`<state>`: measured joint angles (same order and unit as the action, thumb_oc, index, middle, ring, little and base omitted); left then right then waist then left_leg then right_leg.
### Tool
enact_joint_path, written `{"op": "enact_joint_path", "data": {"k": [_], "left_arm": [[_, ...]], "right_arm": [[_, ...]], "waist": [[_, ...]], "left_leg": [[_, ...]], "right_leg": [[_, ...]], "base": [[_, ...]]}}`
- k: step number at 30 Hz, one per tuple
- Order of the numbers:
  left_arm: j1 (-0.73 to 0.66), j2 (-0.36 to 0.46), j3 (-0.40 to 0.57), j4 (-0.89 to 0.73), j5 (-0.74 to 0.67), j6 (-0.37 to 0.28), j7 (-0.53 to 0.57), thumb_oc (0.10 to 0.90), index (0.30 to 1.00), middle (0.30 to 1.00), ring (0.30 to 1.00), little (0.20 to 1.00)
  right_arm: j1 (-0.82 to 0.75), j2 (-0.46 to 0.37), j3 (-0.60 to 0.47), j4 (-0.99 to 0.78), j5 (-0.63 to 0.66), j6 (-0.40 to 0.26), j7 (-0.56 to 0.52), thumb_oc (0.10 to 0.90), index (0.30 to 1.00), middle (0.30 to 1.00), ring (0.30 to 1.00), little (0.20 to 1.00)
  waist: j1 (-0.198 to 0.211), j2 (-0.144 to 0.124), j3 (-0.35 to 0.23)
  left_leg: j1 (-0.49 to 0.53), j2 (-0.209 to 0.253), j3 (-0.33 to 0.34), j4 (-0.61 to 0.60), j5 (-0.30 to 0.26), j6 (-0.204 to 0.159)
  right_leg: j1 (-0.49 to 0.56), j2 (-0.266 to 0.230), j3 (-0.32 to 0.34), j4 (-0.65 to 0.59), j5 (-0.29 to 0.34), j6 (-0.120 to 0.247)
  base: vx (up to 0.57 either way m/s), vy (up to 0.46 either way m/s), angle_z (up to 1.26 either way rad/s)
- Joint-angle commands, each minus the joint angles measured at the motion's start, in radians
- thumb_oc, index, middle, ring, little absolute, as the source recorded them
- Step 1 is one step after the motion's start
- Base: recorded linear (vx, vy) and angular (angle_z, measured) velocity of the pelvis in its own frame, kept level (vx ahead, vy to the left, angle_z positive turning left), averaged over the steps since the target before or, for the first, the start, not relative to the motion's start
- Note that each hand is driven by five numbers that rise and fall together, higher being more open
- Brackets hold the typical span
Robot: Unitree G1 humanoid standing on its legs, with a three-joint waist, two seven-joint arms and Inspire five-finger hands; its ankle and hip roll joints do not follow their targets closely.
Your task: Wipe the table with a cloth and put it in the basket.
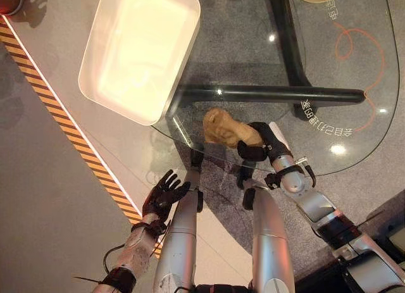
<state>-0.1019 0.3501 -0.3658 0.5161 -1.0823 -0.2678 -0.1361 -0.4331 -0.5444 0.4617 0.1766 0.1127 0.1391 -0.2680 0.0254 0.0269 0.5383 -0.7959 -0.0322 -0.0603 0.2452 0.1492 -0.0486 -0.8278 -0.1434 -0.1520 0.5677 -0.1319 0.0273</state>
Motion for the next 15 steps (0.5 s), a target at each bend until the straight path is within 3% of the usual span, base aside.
{"op": "enact_joint_path", "data": {"k": [1, 6, 15], "left_arm": [[0.124, -0.014, 0.023, -0.154, -0.077, -0.051, -0.129, 0.8, 0.9, 0.9, 0.9, 0.9], [0.162, -0.007, 0.041, -0.254, -0.161, -0.066, -0.199, 0.8, 0.9, 0.9, 0.9, 0.9], [0.212, -0.008, 0.053, -0.404, -0.287, 0.04, -0.346, 0.8, 0.9, 0.9, 0.9, 0.9]], "right_arm": [[0.063, -0.021, -0.076, -0.214, 0.032, -0.172, -0.035, 0.1, 0.3, 0.3, 0.3, 0.2], [0.125, -0.018, -0.124, -0.262, 0.06, -0.215, -0.028, 0.1, 0.3, 0.3, 0.3, 0.2], [0.238, -0.007, -0.19, -0.403, 0.288, -0.338, 0.128, 0.1, 0.3, 0.3, 0.3, 0.2]], "waist": [[-0.004, 0.019, -0.018], [-0.008, 0.014, -0.018], [-0.018, -0.003, -0.018]], "left_leg": [[0.021, -0.046, 0.119, 0.164, -0.19, 0.072], [0.04, -0.048, 0.119, 0.166, -0.196, 0.078], [0.06, -0.043, 0.129, 0.171, -0.205, 0.09]], "right_leg": [[0.044, 0.059, -0.016, -0.192, 0.147, 0.015], [0.066, 0.064, -0.01, -0.193, 0.144, 0.014], [0.087, 0.071, 0.005, -0.191, 0.146, 0.017]], "base": [[0.0, 0.0, 0.0], [0.01, -0.005, -0.02], [0.01, -0.013, -0.04]]}}
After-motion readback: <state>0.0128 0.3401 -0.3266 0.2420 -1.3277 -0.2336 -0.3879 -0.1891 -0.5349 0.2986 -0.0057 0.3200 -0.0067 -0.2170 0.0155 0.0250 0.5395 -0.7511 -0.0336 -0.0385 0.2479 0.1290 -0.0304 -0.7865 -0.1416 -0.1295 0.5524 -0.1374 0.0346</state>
